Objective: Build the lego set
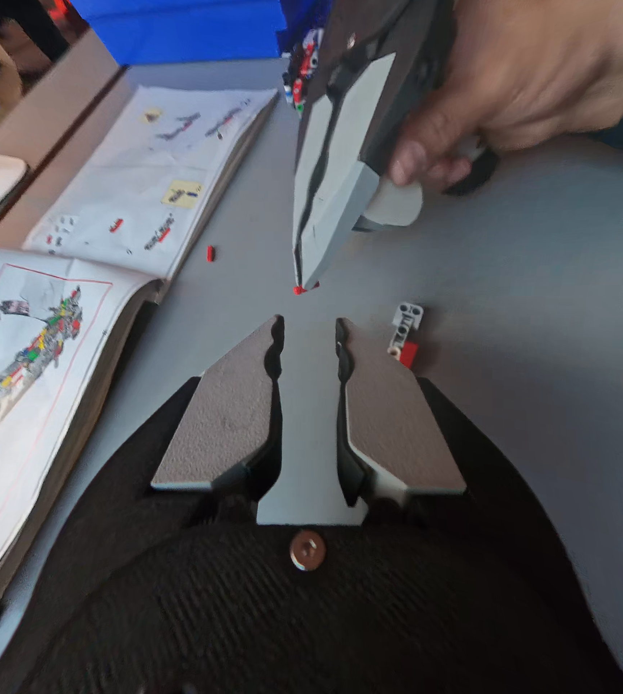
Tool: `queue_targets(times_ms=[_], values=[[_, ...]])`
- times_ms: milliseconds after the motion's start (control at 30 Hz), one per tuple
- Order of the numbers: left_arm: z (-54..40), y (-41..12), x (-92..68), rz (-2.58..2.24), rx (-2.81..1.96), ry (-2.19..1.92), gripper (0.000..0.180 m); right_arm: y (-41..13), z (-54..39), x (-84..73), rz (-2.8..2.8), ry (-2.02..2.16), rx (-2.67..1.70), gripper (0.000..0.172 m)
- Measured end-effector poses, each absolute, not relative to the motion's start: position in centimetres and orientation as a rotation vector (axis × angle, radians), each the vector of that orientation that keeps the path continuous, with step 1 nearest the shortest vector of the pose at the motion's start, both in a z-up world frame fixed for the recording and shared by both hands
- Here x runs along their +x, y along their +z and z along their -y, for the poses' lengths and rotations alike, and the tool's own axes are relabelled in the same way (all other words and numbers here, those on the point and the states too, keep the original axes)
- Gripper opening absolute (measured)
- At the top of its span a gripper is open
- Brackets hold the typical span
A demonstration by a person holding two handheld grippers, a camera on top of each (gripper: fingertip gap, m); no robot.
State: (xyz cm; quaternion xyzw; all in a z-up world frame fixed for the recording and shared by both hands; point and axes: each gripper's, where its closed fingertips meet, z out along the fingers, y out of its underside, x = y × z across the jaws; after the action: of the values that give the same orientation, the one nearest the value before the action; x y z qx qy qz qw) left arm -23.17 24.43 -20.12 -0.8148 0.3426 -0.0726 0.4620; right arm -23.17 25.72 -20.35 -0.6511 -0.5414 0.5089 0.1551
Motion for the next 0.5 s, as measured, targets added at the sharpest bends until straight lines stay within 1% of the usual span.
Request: queue_targets(times_ms=[100,200,367,500], values=[[-25.7,-19.9,-23.4,-0.803,-1.957,-0.044,0.027,-19.4,-26.0,-22.9,1.328,1.658,-1.915,0.000],[-26.0,-19.2,-22.6,-0.788,-1.898,-0.034,0.028,-19.2,-26.4,-22.6,1.156,1.824,-1.943,0.000],[-26.6,-18.7,-21.4,-0.824,-1.847,0.051,0.027,-18.3,-26.0,-22.6,1.083,1.923,-1.915,0.000],[-26.8,-18.3,-21.1,-0.840,-1.811,0.085,0.018,-18.2,-25.6,-22.7,1.081,1.943,-1.914,0.000]])
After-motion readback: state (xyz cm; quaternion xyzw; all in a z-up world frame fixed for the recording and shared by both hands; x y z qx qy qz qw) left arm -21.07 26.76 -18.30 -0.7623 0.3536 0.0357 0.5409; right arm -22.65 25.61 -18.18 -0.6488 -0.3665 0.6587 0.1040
